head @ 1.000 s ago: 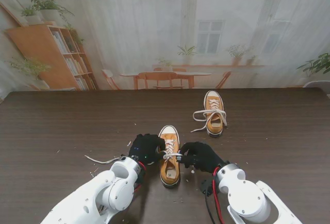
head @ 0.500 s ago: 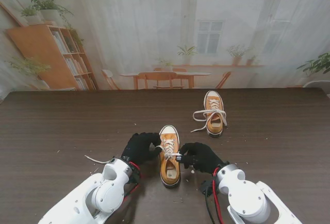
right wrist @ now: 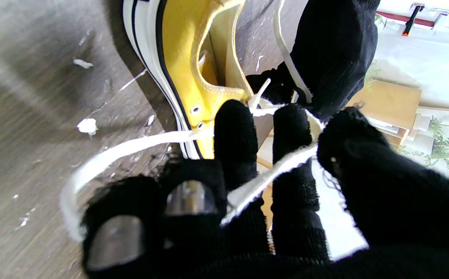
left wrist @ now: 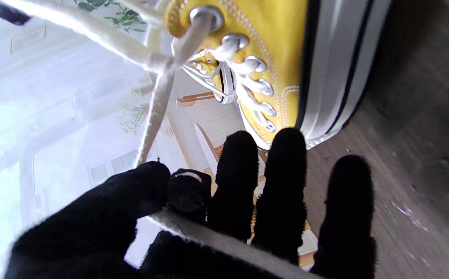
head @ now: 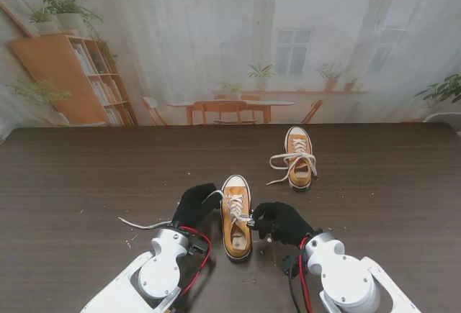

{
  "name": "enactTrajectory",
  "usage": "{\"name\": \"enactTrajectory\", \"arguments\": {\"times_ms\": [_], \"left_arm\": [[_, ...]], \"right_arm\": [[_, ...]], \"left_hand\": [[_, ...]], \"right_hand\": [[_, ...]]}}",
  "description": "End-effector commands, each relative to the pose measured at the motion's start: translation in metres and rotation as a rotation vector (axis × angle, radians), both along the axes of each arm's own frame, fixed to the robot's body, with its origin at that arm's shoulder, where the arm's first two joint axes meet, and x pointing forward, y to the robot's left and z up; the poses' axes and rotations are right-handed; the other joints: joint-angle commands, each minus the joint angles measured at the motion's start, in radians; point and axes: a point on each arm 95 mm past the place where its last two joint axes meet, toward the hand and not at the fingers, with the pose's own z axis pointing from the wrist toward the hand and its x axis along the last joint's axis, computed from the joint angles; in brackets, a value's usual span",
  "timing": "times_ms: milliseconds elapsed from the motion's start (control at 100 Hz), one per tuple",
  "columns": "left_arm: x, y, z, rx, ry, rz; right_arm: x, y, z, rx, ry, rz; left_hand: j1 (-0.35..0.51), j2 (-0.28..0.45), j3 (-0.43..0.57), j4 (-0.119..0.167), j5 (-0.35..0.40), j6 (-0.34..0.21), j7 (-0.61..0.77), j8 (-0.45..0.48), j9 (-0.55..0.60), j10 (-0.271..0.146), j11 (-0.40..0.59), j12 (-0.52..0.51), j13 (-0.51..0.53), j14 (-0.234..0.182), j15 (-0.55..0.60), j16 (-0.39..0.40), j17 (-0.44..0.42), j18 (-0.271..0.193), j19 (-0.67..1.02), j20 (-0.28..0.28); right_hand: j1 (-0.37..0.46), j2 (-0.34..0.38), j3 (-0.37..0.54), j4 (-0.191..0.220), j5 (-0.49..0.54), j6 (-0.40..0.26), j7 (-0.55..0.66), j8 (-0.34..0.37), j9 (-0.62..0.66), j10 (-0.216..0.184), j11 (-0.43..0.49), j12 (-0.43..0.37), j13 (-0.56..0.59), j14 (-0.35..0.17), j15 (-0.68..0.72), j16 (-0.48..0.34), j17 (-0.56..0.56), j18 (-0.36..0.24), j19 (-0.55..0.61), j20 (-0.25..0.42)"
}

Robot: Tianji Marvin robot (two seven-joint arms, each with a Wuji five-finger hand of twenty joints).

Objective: Tie the shoelaces into a bow on the shoes

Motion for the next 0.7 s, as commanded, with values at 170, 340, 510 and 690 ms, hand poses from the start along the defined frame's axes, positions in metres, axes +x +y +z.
{"name": "enactTrajectory", "arguments": {"times_ms": [170,340,510,690], "left_arm": [[-0.004,-0.007,0.006,-0.006,-0.015,0.008],[-0.004,0.003,0.015,0.078,-0.04,0.029],[0.001,0.018,0.022,0.172,-0.059,0.061],[0.005,0.034,0.024,0.26,-0.056,0.053]], "right_arm": [[-0.004,0.0,-0.001,-0.003,0.013,0.012],[-0.003,-0.001,0.0,-0.015,0.011,0.016],[0.001,-0.006,0.007,-0.009,0.007,0.016],[0.005,-0.017,0.022,-0.007,0.002,0.05]], "left_hand": [[-0.019,-0.027,0.026,-0.023,0.084,0.055,0.015,0.046,0.059,0.033,0.068,0.044,0.312,-0.008,0.015,-0.08,0.372,0.092,0.175,-0.193],[-0.036,-0.007,-0.001,-0.02,0.084,0.021,0.005,0.062,0.102,0.022,0.089,0.047,0.345,-0.162,0.456,-0.04,0.514,-0.099,0.678,-0.058],[-0.072,0.002,-0.007,0.013,0.129,-0.012,0.011,0.057,0.232,-0.018,0.219,0.078,0.345,-0.442,0.873,0.041,0.59,-0.572,1.119,0.166],[-0.069,0.023,-0.037,0.016,0.128,-0.016,0.034,0.057,0.236,-0.029,0.269,0.106,0.344,-0.468,0.913,0.038,0.6,-0.619,1.128,0.215]], "right_hand": [[0.014,0.012,-0.033,0.023,0.017,-0.005,0.007,-0.024,0.038,0.003,0.015,0.013,0.031,-0.003,0.053,0.014,0.041,-0.035,0.266,0.022],[-0.048,0.003,-0.021,0.026,0.045,-0.01,-0.031,-0.012,0.101,-0.014,0.076,0.044,0.031,-0.073,0.145,0.075,0.056,-0.105,0.292,0.113],[-0.104,0.028,-0.062,0.053,0.061,0.001,-0.123,0.032,0.102,-0.024,0.098,0.075,0.033,-0.088,0.157,0.099,0.061,-0.12,0.292,0.168],[-0.117,0.042,-0.111,0.11,-0.018,-0.006,-0.218,0.107,-0.036,-0.035,0.065,0.075,0.033,-0.049,0.05,0.02,0.042,-0.075,0.251,0.037]]}}
